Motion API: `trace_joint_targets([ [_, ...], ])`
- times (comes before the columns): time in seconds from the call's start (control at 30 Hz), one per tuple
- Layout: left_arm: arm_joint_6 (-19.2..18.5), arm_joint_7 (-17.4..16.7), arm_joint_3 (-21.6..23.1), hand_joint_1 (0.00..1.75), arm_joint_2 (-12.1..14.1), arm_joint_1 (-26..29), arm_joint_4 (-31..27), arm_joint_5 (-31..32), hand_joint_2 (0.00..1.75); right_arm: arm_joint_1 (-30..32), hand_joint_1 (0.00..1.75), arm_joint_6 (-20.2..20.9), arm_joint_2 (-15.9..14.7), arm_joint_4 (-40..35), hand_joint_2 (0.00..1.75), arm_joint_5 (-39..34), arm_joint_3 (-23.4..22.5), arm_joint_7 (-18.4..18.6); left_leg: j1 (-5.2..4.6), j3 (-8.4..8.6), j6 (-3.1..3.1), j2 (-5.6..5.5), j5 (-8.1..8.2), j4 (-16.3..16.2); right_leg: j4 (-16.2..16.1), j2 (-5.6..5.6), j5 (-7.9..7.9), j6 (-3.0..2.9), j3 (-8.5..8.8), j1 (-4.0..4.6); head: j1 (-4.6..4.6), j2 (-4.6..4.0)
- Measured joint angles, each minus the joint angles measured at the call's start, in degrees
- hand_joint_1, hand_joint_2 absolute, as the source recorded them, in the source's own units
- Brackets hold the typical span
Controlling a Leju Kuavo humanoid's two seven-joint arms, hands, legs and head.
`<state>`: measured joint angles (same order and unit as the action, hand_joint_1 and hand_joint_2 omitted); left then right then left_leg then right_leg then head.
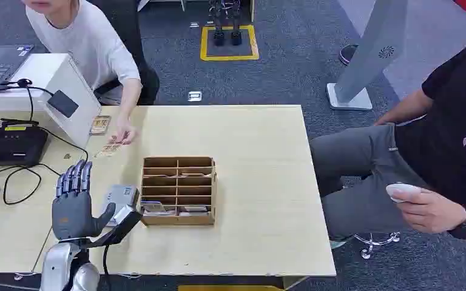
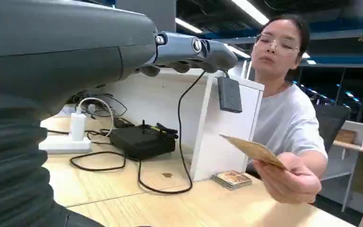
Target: Pass the card to the sensor for recognition and then transmit it.
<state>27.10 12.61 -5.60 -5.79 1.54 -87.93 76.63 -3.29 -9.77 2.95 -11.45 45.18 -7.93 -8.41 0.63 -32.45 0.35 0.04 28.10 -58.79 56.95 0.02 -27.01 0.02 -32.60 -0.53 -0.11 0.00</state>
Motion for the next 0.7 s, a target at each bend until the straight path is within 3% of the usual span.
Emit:
trace_joint_targets([
  [0.5, 0.66, -0.13, -0.85, 0.0, -0.02, -0.8, -0.02, 0.98, 1.75, -0.05, 0.0, 0.02, 0.0, -0.02, 0.0, 0.72, -0.31, -0.02, 0.0, 0.01, 0.0, 0.0, 0.0, 0.0, 0.0, 0.0, 0.0, 0.0, 0.0, 0.0, 0.0, 0.0],
  [0.53, 0.66, -0.2, -0.92, 1.75, -0.02, -0.85, -0.02, 0.98, 1.75, -0.05, 0.0, 0.02, 0.0, -0.02, 0.0, 0.92, -0.31, 0.0, 0.0, 0.01, 0.0, 0.0, 0.0, 0.0, 0.0, 0.0, 0.0, 0.0, 0.0, 0.0, 0.0, 0.0],
  [0.7, 0.2, -0.26, -1.38, 1.75, 0.0, -1.28, -0.02, -0.22, 1.75, -0.18, 0.0, 0.13, 0.0, -0.02, 0.0, 1.44, -0.33, 0.0, 0.0, 0.01, 0.0, 0.0, 0.0, 0.0, 0.0, 0.01, 0.0, 0.0, 0.0, 0.0, 0.0, 0.0],
])
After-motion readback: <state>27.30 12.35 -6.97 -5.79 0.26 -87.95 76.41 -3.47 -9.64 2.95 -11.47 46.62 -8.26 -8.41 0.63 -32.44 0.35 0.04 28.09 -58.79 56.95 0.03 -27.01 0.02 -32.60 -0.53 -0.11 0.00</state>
